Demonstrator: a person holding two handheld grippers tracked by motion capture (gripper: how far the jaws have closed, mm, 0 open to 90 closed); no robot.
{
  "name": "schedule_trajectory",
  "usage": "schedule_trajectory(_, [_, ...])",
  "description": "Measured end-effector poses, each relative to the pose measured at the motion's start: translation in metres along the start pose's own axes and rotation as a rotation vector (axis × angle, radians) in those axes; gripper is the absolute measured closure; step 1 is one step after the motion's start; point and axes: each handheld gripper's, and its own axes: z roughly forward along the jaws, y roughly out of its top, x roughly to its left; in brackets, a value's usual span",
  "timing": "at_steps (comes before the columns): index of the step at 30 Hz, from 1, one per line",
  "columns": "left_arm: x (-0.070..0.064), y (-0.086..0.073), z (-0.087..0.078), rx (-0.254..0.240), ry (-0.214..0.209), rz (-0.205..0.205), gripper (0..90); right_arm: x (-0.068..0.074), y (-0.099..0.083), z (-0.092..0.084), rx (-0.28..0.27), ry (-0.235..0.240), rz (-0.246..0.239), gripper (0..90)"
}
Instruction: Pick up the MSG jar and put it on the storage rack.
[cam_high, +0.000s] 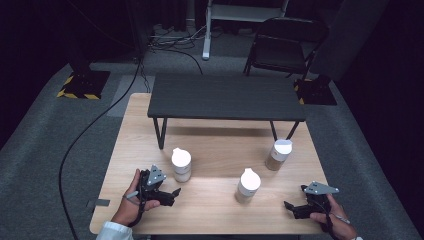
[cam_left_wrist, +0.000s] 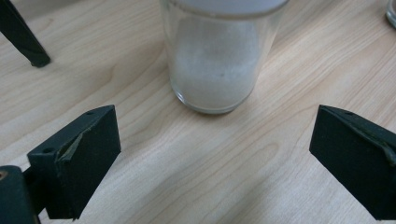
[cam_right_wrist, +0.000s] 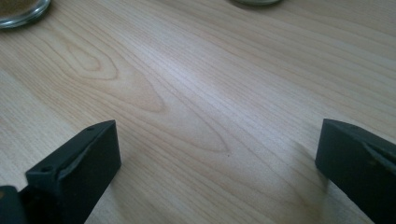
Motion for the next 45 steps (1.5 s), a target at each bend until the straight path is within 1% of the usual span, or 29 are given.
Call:
schedule_trajectory(2, [-0.001,0.001,-0.001,-0.010,0.006,0.002,1.6,0.000,0.000,0.000,0.000,0.000,0.000,0.0])
schedule_trajectory(4, [-0.001,0.002,-0.002,-0.018,0.003,-0.001,1.6,0.000,0.000,0.000,0.000,0.000,0.000,0.0])
schedule_trajectory(9, [-0.002,0.005,-0.004,-0.031,0.005,0.010,1.6,0.000,0.000,0.000,0.000,0.000,0.000,0.0])
schedule_trajectory(11, [-0.003,0.004,-0.005,-0.043,0.005,0.006,1.5,0.000,0.000,0.000,0.000,0.000,0.000,0.0])
schedule_trajectory(17, [-0.004,0.003,-0.004,-0.046,0.010,0.003,1.5,0.000,0.000,0.000,0.000,0.000,0.000,0.0])
schedule_trajectory(20, [-0.005,0.002,-0.001,-0.039,0.011,0.000,1.5,0.000,0.000,0.000,0.000,0.000,0.000,0.0])
schedule_trajectory(22, [-0.005,0.002,0.001,-0.037,0.023,0.001,1.5,0.000,0.000,0.000,0.000,0.000,0.000,0.0])
schedule_trajectory(24, [-0.005,0.002,0.002,-0.040,0.025,-0.003,1.5,0.000,0.000,0.000,0.000,0.000,0.000,0.0])
schedule_trajectory(25, [-0.006,0.002,0.005,-0.041,0.031,-0.011,1.5,0.000,0.000,0.000,0.000,0.000,0.000,0.0])
schedule_trajectory(26, [-0.006,0.003,0.007,-0.041,0.034,-0.007,1.5,0.000,0.000,0.000,0.000,0.000,0.000,0.0])
schedule_trajectory(27, [-0.005,0.003,0.008,-0.038,0.030,-0.009,1.5,0.000,0.000,0.000,0.000,0.000,0.000,0.0])
schedule_trajectory(28, [-0.003,0.005,0.011,-0.032,0.017,-0.008,1.5,0.000,0.000,0.000,0.000,0.000,0.000,0.0])
schedule_trajectory(31, [-0.003,0.008,0.014,-0.035,0.025,0.001,1.5,0.000,0.000,0.000,0.000,0.000,-0.001,0.0])
schedule_trajectory(32, [-0.002,0.009,0.016,-0.039,0.019,-0.004,1.5,0.000,0.000,0.000,0.000,0.000,0.000,0.0])
schedule_trajectory(34, [-0.001,0.011,0.018,-0.043,0.021,-0.010,1.5,0.000,0.000,0.000,0.000,0.000,0.000,0.0])
schedule_trajectory(36, [0.001,0.015,0.022,-0.043,0.014,-0.009,1.5,0.000,0.000,0.000,0.000,0.000,-0.001,0.0])
schedule_trajectory(38, [0.000,0.017,0.025,-0.051,0.016,-0.012,1.5,0.000,0.000,0.000,0.000,0.000,0.000,0.0])
schedule_trajectory(41, [0.002,0.021,0.029,-0.048,0.015,-0.011,1.5,0.000,0.000,0.000,0.000,0.000,0.000,0.0])
schedule_trajectory(45, [0.003,0.023,0.032,-0.054,0.018,-0.019,1.6,0.000,0.000,0.000,0.000,0.000,0.000,0.0])
